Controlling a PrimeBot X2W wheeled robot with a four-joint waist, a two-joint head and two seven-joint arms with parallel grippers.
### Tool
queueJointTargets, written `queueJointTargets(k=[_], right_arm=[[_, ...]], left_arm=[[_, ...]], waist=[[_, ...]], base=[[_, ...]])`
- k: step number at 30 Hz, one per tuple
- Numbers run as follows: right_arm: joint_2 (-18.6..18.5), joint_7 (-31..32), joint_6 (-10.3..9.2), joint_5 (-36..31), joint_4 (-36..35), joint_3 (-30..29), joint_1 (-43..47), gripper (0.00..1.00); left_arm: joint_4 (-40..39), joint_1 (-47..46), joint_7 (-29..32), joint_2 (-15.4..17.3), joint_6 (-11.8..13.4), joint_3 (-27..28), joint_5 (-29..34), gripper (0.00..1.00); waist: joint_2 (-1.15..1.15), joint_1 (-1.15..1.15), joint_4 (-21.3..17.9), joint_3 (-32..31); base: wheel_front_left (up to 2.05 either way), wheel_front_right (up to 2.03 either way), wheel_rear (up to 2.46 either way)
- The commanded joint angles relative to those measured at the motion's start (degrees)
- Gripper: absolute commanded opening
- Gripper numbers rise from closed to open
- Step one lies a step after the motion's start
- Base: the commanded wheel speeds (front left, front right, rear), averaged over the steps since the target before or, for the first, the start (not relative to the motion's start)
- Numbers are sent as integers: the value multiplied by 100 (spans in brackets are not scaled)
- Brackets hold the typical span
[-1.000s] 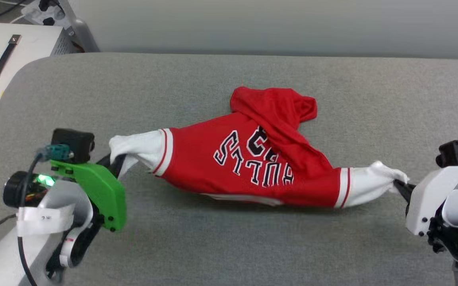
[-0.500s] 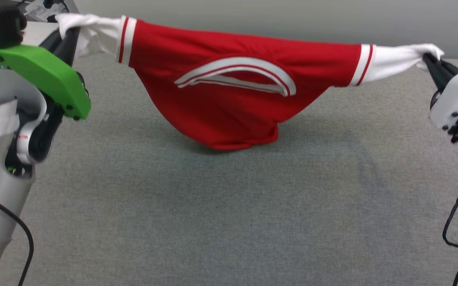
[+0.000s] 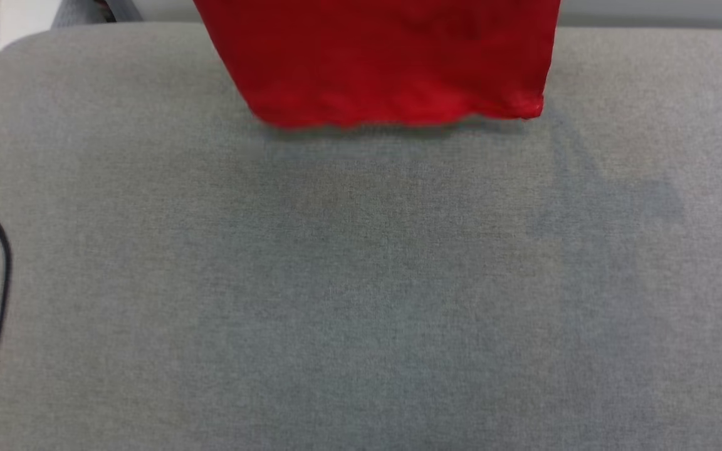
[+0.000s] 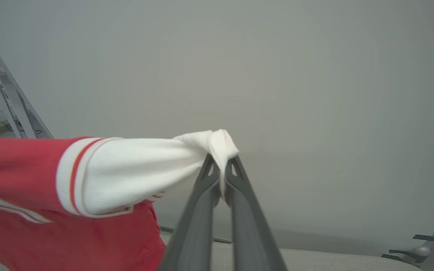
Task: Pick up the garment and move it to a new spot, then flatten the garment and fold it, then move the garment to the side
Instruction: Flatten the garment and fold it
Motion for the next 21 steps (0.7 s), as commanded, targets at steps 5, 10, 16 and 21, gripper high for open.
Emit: queueJointTargets(k=[5, 10, 16, 21], right_arm=[[129, -517, -4, -203, 689, 93, -1186, 0], [292, -913, -4, -368, 1143, 35, -1843, 0], [438, -1148, -4, -488, 1734, 94, -2231, 0], [534, -1424, -4, -469, 2328, 212, -2242, 0]], left_arm=[[648, -1000, -502, 114, -190, 100, 257, 0], [1086, -1551, -804, 119, -320, 140, 307, 0], [1554, -1678, -871, 1, -385, 192, 166, 0], [1916, -1510, -840, -132, -510, 131, 56, 0]], waist=[[0, -1, -251, 743], [0, -1, -311, 1116], [0, -1, -352, 1515], [0, -1, -359, 1713]], base=[[0, 0, 0], [0, 0, 0], [0, 0, 0], [0, 0, 0]])
